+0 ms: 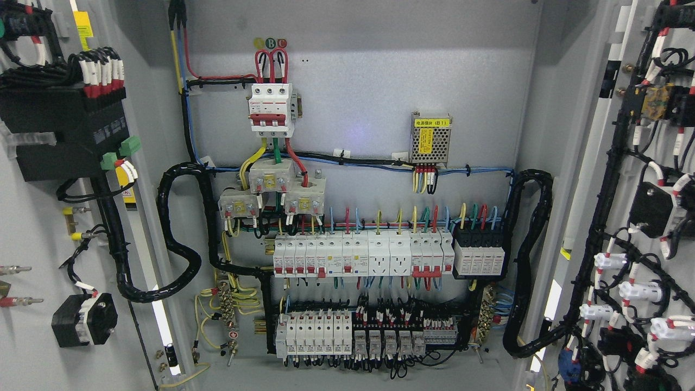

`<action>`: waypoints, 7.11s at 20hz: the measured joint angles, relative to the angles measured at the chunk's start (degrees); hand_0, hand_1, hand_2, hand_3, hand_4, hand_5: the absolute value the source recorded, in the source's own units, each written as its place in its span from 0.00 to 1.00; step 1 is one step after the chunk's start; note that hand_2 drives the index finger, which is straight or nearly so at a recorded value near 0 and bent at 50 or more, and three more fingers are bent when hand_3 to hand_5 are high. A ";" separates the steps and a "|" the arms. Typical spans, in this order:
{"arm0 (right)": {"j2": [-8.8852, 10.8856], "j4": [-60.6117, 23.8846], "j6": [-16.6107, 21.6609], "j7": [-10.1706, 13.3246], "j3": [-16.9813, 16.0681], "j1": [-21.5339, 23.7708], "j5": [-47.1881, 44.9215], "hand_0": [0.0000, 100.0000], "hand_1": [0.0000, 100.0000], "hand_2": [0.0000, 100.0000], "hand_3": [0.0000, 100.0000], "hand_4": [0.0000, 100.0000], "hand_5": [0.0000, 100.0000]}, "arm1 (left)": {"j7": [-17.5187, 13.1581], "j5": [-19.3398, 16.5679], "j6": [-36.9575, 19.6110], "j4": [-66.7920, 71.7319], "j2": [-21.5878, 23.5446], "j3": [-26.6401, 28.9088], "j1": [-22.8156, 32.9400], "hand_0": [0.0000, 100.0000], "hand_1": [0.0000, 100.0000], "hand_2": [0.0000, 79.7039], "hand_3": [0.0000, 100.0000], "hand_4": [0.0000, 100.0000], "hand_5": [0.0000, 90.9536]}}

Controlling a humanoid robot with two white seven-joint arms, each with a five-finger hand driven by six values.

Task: Open door with both hands

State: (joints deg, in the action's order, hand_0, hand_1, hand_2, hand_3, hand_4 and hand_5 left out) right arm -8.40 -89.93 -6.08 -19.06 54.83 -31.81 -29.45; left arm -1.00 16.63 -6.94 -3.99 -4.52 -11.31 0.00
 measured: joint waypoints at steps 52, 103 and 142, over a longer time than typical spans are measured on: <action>21.95 -25.74 42.90 4.00 -44.07 58.41 8.48 0.00 0.50 0.04 0.00 0.00 0.00 | -27.14 -0.23 -14.81 -94.94 14.78 -0.08 24.43 0.12 0.56 0.00 0.00 0.00 0.00; 23.30 -27.67 43.84 3.80 -59.61 54.16 -5.90 0.00 0.50 0.04 0.00 0.00 0.00 | -46.10 29.19 -9.28 -98.05 23.41 39.36 22.18 0.12 0.56 0.00 0.00 0.00 0.00; 24.56 -26.51 44.35 3.66 -68.03 58.30 -10.55 0.00 0.50 0.04 0.00 0.00 0.00 | -44.57 34.58 -5.26 -81.91 32.47 43.62 13.34 0.12 0.56 0.00 0.00 0.00 0.00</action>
State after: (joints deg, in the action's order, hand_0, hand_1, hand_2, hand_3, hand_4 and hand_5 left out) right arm 16.16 -116.44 38.27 -15.40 -13.19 26.49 -39.99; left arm -45.57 51.21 -12.20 -85.90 27.95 32.31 13.34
